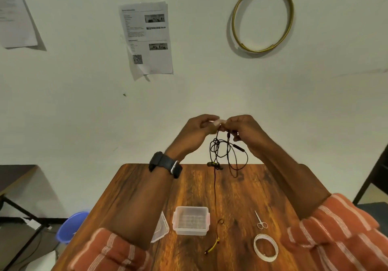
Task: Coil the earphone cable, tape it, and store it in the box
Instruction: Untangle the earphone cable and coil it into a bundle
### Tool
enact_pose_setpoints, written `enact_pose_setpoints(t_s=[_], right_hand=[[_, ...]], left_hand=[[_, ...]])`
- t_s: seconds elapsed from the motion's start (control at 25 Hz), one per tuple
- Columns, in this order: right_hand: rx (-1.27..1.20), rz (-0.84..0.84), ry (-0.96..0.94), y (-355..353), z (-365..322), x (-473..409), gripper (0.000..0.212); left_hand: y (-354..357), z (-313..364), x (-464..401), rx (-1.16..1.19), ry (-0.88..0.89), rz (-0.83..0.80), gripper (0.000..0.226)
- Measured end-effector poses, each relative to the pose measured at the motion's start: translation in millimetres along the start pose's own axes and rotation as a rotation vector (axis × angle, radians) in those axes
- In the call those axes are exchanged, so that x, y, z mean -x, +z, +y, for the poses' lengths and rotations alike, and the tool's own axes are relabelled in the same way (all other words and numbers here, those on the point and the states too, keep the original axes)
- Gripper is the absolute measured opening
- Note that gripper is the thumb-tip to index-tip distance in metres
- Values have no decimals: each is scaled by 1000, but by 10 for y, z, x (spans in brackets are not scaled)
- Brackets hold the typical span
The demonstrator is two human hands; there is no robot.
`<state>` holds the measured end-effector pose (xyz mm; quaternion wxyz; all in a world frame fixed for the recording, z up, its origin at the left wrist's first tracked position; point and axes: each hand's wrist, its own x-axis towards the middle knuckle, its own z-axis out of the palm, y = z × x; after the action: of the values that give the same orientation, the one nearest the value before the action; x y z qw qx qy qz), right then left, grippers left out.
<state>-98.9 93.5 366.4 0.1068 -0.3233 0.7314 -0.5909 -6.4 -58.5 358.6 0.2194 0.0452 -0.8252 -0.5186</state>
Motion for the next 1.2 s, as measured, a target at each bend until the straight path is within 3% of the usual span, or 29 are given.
enact_pose_setpoints(t_s=[0.12,0.2,0.28,0.4,0.44,0.52,0.6,0.64,0.76,0.88,0.96,1.04,1.12,1.2], right_hand=[[-41,36,-36,-22,-137,-66,27],[-291,69,25,-150,-201,-127,29],[-369,-1,114,-369,-247,-137,27],[117,-145,80,-619,-258,-102,21],[118,-122,22,-635,-264,-105,17],[-339,-88,-32,-588,-295,-108,9],[-803,-140,-29,-567,-351,-114,15],[-877,-190,-26,-571,-382,-117,17],[-937,-303,-32,-606,-507,-165,24],[-927,-264,-84,-597,-663,-208,41],[-866,-267,-124,-550,-734,-221,49],[-863,-289,-129,-524,-754,-244,49],[-896,-308,-117,-546,-776,-232,47],[-927,-334,-89,-573,-800,-223,48]], left_hand=[[3,134,-116,95,-40,-100,15],[-100,154,-151,70,-80,-171,6],[-253,143,-177,17,-67,-25,6],[-431,124,-214,-267,30,296,5],[-444,113,-222,-359,56,338,8],[-415,107,-237,-382,80,360,14],[-339,123,-244,-179,34,319,20],[-301,135,-231,-55,-11,286,23],[-196,132,-146,232,-133,149,25],[-57,6,-18,564,-217,-105,27],[122,-70,76,584,-215,-300,42],[408,-50,159,446,-173,-379,41],[743,-3,186,308,-131,-310,37],[1021,75,182,301,-122,-120,44]])
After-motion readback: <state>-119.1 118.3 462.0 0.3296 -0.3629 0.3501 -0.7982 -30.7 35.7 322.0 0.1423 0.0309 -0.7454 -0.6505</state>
